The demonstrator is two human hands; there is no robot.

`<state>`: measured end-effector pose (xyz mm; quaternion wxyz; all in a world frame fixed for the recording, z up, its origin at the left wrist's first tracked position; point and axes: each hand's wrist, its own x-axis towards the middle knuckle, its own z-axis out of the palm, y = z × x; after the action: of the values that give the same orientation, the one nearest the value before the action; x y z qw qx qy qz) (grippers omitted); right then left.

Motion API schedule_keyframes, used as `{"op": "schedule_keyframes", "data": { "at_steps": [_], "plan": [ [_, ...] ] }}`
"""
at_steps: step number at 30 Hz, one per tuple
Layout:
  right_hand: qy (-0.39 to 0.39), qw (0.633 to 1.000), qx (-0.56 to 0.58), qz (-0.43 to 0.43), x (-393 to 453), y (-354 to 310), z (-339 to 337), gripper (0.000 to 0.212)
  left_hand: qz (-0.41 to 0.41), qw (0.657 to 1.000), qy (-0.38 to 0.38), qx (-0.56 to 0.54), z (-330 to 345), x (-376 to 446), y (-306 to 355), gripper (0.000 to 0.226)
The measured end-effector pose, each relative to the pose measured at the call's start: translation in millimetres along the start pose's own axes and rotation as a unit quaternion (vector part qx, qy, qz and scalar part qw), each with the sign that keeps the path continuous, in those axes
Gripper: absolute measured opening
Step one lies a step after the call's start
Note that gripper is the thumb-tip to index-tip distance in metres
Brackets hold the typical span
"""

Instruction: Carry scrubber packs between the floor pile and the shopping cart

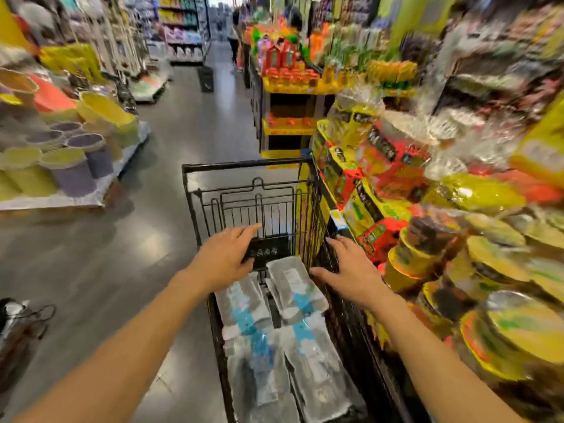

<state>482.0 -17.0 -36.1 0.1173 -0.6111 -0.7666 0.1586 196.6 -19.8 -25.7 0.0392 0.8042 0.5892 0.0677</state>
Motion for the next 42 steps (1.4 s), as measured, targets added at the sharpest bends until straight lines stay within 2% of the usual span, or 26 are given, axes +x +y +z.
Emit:
{"op": "schedule_keyframes", "data": {
  "at_steps": [6, 10, 13, 17, 23, 29, 32, 36, 42],
  "plan": [
    [0.103, 0.992, -0.023, 0.076, -40.6, -54.1, -25.0, 0.092, 0.126, 0.992, 0.024, 0.007, -48.7, 12.1, -19.8, 0.079],
    [0.142, 0.974, -0.025, 0.172, -102.2, -78.4, -28.9, 0.126, 0.236, 0.972, -0.003, 0.014, -59.9, 17.9, 0.6, 0.081],
    [0.176, 0.945, -0.021, 0.274, -174.0, -90.8, -33.3, 0.11, 0.333, 0.943, -0.021, -0.006, -58.0, 8.6, 47.7, 0.085],
    [0.223, 0.888, -0.031, 0.402, -293.7, -114.1, -39.2, 0.101, 0.474, 0.879, -0.03, -0.047, -52.5, -35.6, 132.9, 0.082],
    [0.304, 0.756, -0.052, 0.578, -496.9, -168.4, -24.0, 0.098, 0.652, 0.752, -0.05, -0.082, -57.9, -153.6, 269.0, 0.079],
    [0.379, 0.597, -0.049, 0.706, -693.7, -286.2, 21.4, 0.098, 0.781, 0.617, -0.046, -0.085, -82.6, -332.0, 376.3, 0.078],
    [0.38, 0.509, -0.054, 0.771, -778.0, -355.0, 57.1, 0.104, 0.82, 0.563, -0.055, -0.09, -88.4, -429.1, 407.9, 0.08],
    [0.382, 0.412, -0.05, 0.826, -866.3, -438.9, 99.1, 0.1, 0.874, 0.474, -0.064, -0.089, -86.5, -553.1, 441.5, 0.098],
    [0.394, 0.294, -0.05, 0.869, -939.5, -531.7, 138.5, 0.1, 0.923, 0.353, -0.072, -0.139, -101.0, -707.4, 466.0, 0.087]
  ]
}}
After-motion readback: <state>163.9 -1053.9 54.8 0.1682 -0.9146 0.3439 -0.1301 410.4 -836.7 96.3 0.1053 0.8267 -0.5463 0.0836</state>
